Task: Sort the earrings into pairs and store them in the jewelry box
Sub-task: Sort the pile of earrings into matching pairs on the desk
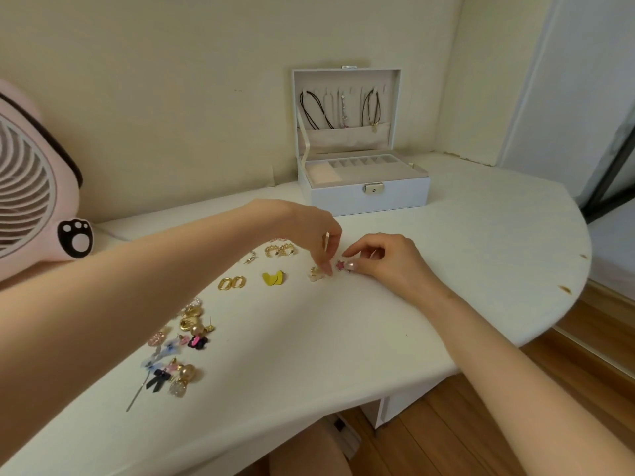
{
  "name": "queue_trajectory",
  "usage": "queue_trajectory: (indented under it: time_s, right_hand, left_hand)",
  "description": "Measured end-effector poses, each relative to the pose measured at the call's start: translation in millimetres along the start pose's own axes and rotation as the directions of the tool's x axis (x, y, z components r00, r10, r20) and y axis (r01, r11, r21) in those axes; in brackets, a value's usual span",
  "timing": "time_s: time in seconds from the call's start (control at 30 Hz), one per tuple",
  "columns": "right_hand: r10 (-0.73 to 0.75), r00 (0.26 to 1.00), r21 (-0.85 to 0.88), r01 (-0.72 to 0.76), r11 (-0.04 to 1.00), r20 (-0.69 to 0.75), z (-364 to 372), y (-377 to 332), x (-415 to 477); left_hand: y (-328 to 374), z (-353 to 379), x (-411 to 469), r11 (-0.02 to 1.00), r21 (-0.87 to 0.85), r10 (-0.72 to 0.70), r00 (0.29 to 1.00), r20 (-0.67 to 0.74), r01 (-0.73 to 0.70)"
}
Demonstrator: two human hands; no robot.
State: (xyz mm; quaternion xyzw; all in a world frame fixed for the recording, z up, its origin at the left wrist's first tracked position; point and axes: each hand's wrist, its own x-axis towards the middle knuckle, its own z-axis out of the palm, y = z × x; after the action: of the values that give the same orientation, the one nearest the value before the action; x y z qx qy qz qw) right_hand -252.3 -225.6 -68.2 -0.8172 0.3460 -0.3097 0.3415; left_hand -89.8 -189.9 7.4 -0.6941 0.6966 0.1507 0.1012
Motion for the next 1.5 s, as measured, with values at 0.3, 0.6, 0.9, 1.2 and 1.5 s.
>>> queue_trajectory:
  time_s: [0.3,0.6,0.9,1.2,1.5]
  right_hand:
    - [-0.079,0.994,0.018,0.077,0.997,0.078,1.6,-4.1,-2.6]
    - [-0.084,0.991,0.04,0.08,0.996,0.1,1.5,-3.4,-3.1]
    - [-0.073,0.994,0.077,0.067,0.995,0.079,0.0,-2.0,-2.9]
    - [-0.092,0.993,0.054,0.096,0.994,-0.07,3.7,-5.5,-5.4]
    - [-0.348,0.933,-0.003,0.349,0.937,0.092,35.5,-81.2,-29.1]
  left_hand:
    - [-9.0,15.0,-9.8,0.993,-0.106,0.055,0.998,0.016,-0.053]
    - [-8.4,19.6,-12.8,0.983,-0.153,0.094,0.995,-0.031,-0.098]
    - [-8.2,18.3,-16.9,0.982,-0.14,0.125,0.992,-0.031,-0.128]
    - [-23.7,18.1,-50.7,0.975,-0.141,0.12,0.942,-0.313,-0.171]
    - [-60.8,46.4,-162.2,0.974,-0.156,0.079,0.886,-0.456,-0.167]
